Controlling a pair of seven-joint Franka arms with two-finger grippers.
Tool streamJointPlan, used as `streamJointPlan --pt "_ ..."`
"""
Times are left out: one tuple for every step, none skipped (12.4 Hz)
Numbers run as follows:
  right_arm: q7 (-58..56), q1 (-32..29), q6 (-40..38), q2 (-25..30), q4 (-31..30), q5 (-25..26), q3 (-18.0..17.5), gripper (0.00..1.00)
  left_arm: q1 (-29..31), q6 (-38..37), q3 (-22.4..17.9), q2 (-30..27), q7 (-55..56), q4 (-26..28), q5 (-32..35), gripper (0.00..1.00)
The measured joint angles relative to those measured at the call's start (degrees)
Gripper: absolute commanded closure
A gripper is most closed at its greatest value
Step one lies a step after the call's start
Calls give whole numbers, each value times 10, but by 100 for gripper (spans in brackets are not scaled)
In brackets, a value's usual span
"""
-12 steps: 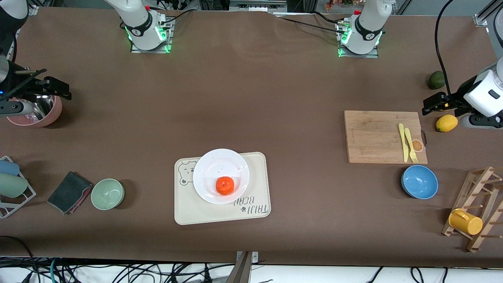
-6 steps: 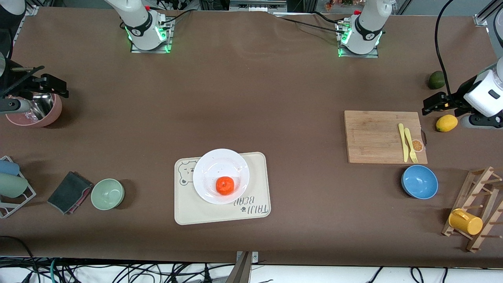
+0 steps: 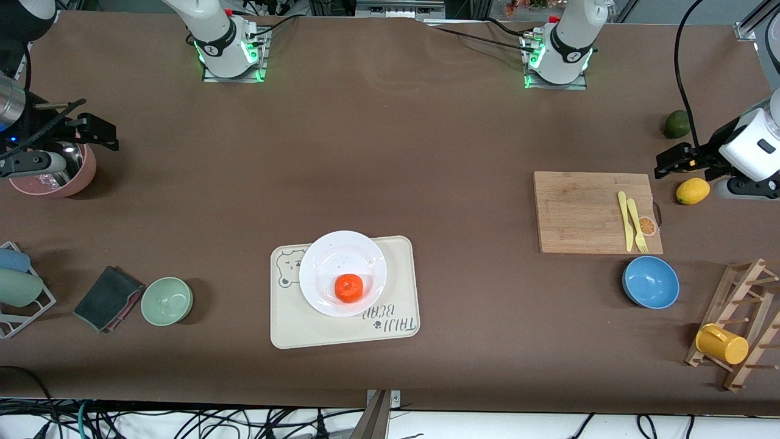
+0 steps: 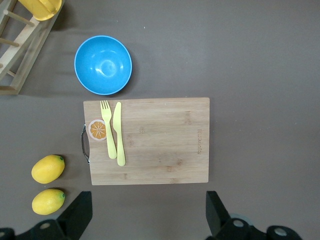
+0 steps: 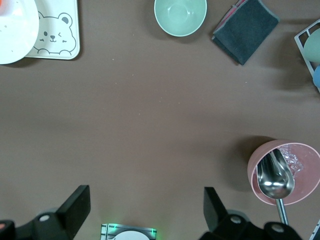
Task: Place orange and plate with both arms
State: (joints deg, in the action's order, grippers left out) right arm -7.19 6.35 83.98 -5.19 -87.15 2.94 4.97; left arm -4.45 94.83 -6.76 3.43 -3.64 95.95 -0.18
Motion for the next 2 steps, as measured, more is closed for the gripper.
streamJointPlan --pt "0 0 0 0 0 0 0 0 0 0 0 0 0 0 0 0" --pt "0 0 0 0 0 0 0 0 0 0 0 0 0 0 0 0"
